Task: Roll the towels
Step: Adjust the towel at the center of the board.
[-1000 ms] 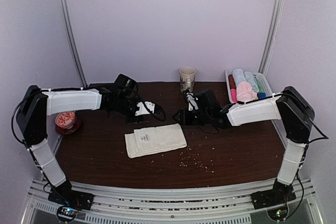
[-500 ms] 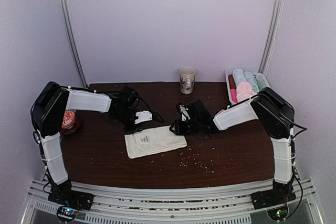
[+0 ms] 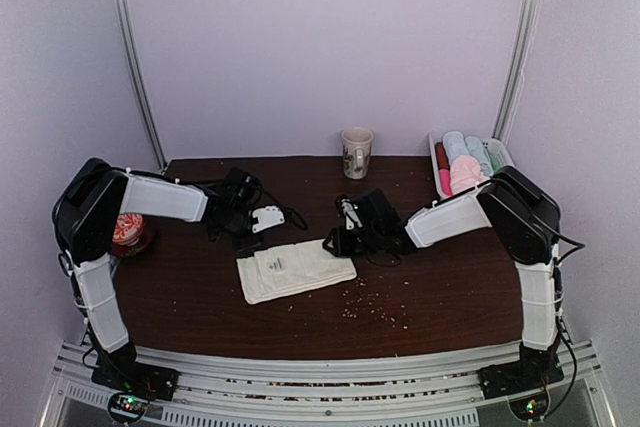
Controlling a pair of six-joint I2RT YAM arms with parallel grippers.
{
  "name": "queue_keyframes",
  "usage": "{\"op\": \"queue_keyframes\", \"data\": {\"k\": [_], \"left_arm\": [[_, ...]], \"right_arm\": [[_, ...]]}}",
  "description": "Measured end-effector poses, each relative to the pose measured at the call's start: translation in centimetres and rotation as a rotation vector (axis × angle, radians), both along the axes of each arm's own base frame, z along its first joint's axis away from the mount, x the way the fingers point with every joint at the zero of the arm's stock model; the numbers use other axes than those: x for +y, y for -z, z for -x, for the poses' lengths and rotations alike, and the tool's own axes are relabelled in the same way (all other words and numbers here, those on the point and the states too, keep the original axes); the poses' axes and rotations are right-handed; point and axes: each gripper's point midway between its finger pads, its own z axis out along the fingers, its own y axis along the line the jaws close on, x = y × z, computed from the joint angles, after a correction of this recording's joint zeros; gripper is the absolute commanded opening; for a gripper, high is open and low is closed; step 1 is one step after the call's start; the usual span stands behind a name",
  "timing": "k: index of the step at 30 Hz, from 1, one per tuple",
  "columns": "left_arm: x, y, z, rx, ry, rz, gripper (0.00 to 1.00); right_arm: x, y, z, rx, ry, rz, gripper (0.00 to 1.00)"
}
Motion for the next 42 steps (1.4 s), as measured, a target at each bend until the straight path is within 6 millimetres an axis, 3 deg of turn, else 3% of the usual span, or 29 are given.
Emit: {"op": "queue_keyframes", "data": {"k": [3,8,10,12,14,20,24,32,36,42], "left_arm": [[-0.6,-3.0,-0.2,-0.042,-0.001,0.063,0.34],[-4.0,-9.7,0.6,-0.069,0.106,0.278,0.02],[-5.4,-11.5,1.3,-0.053,0.167,0.349,0.0],[-6.3,-12.0,1.9,-0.02,0.216,0.387,0.0],[-6.9,-10.9,2.8,0.042,0.245,0.398,0.0],[-6.3,-4.2,5.6,0.268,0.264,0.33,0.0],[-5.2,-1.9,7.5,0.342,0.259,0.292,0.0],[-3.4,1.8,6.3,0.314,0.175,0.186,0.0],[-3.4,1.9,5.7,0.289,0.168,0.18,0.0],[-3.5,1.5,5.5,0.289,0.175,0.191,0.59]], "right_arm": [[-0.2,-0.1,0.1,0.002,0.0,0.008,0.31],[-0.2,-0.4,0.2,0.001,0.0,0.009,0.31],[-0.3,-0.3,0.2,0.006,0.0,0.014,0.31],[-0.3,-0.3,0.2,0.007,0.0,0.015,0.31],[-0.4,-0.2,0.2,0.008,0.002,0.018,0.31],[-0.5,-0.2,0.2,0.006,0.008,0.023,0.31],[-0.5,-0.2,0.1,0.005,0.011,0.026,0.31],[-0.6,-0.1,0.1,0.006,0.011,0.027,0.31],[-0.7,0.0,0.1,0.007,0.013,0.034,0.31],[-1.0,0.1,0.1,0.001,0.016,0.054,0.31]]}}
